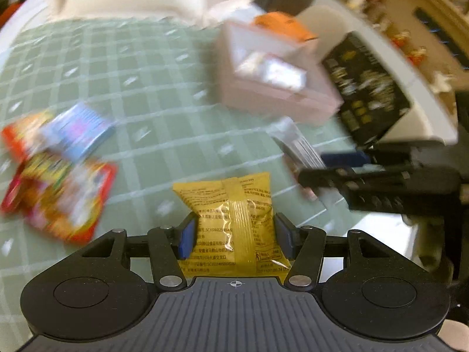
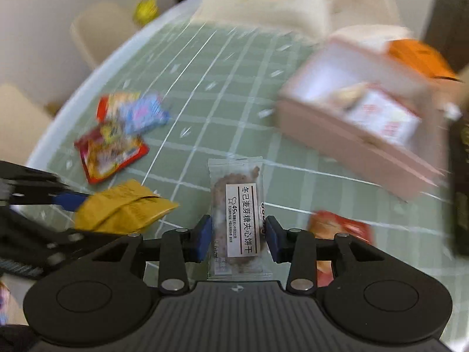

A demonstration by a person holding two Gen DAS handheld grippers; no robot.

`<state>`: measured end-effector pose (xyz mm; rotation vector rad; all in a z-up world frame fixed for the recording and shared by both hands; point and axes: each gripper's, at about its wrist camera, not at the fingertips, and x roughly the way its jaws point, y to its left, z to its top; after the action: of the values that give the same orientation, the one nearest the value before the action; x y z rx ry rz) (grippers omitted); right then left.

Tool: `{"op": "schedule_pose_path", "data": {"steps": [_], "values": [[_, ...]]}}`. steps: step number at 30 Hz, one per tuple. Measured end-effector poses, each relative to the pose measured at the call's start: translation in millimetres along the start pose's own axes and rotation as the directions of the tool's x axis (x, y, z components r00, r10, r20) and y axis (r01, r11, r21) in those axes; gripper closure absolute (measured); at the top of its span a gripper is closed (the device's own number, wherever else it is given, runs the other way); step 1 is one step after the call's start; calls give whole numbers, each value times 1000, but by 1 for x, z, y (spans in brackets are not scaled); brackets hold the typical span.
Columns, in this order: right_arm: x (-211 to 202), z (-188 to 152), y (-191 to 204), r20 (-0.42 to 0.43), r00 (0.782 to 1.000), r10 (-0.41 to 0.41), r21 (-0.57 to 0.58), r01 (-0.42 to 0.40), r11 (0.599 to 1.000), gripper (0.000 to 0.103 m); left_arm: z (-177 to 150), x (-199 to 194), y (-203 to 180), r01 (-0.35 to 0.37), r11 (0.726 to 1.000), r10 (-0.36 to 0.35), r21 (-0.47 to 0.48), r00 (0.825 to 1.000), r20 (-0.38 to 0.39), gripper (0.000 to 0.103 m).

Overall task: Organize snacks
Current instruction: 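Carry the cookie pack and yellow chip bag into the pink box and open both grippers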

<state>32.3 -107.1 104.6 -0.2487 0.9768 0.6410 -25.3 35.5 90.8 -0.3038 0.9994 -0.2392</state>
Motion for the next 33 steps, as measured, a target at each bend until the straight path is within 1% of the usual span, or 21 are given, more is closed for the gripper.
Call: {"op": "schedule_pose_path", "data": {"steps": [2, 3, 5, 7, 8, 9, 10, 11, 12, 13, 14, 16, 17, 19, 23, 24, 25, 27, 29, 31, 33], "values": [[-26, -10, -13, 39, 999, -36, 47, 34, 998, 64, 26, -2, -15, 73, 997, -74, 23, 996, 49, 42], [-39, -16, -21, 54, 997, -62, 74, 57, 996, 64, 38, -5, -23, 89, 995, -92, 40, 993, 75, 42], [-54, -24, -33, 69, 991, -112, 111, 104, 988, 64, 77, -10, -42, 95, 991, -109, 90, 979, 171, 42], [-65, -33, -45, 73, 986, -150, 145, 138, 980, 64, 110, -14, -55, 100, 989, -126, 105, 950, 286, 41], [-70, -37, -50, 75, 983, -167, 159, 153, 975, 64, 130, -11, -60, 112, 988, -141, 103, 926, 351, 41], [-74, -40, -55, 78, 981, -176, 171, 161, 972, 64, 145, -1, -62, 115, 988, -147, 104, 913, 382, 40], [-77, -43, -61, 81, 980, -179, 182, 162, 970, 64, 158, 15, -63, 107, 988, -140, 107, 916, 376, 40], [-79, -46, -66, 84, 979, -184, 195, 165, 967, 64, 173, 38, -62, 98, 991, -122, 88, 936, 329, 43], [-80, -48, -70, 85, 978, -190, 205, 170, 964, 64, 180, 50, -58, 106, 993, -118, 55, 947, 298, 44], [-82, -50, -75, 88, 976, -199, 216, 176, 960, 64, 183, 58, -51, 141, 990, -137, 8, 947, 289, 44], [-84, -52, -79, 93, 973, -209, 226, 184, 957, 64, 182, 58, -45, 177, 984, -163, -20, 938, 306, 44], [-89, -55, -86, 114, 970, -217, 246, 184, 952, 64, 173, 49, -39, 195, 981, -179, -16, 924, 337, 44], [-91, -53, -90, 126, 969, -212, 257, 174, 950, 64, 167, 45, -37, 184, 983, -173, -2, 926, 337, 44], [-90, -45, -100, 146, 969, -202, 268, 157, 950, 64, 159, 41, -29, 157, 988, -149, 3, 937, 314, 44], [-77, 18, -115, 234, 950, -206, 254, 144, 956, 64, 130, 37, 0, 75, 994, -49, -82, 957, 287, 44], [-72, 40, -121, 264, 944, -198, 262, 127, 957, 58, 122, 33, 14, 48, 992, -13, -116, 959, 284, 44], [-66, 61, -129, 275, 941, -196, 263, 122, 957, 48, 114, 27, 26, 13, 989, 29, -146, 959, 280, 44], [-47, 93, -140, 235, 947, -220, 270, 154, 951, 42, 97, 11, 56, -61, 977, 119, -204, 950, 287, 44], [-37, 100, -143, 196, 954, -227, 280, 168, 945, 42, 80, -11, 89, -140, 957, 216, -254, 929, 299, 44], [-31, 87, -137, 188, 969, -161, 280, 104, 954, 39, 62, -26, 124, -221, 925, 311, -310, 908, 281, 44], [-24, 66, -128, 162, 981, -107, 287, 57, 956, 37, 46, -33, 152, -265, 895, 363, -359, 900, 242, 44]]}}
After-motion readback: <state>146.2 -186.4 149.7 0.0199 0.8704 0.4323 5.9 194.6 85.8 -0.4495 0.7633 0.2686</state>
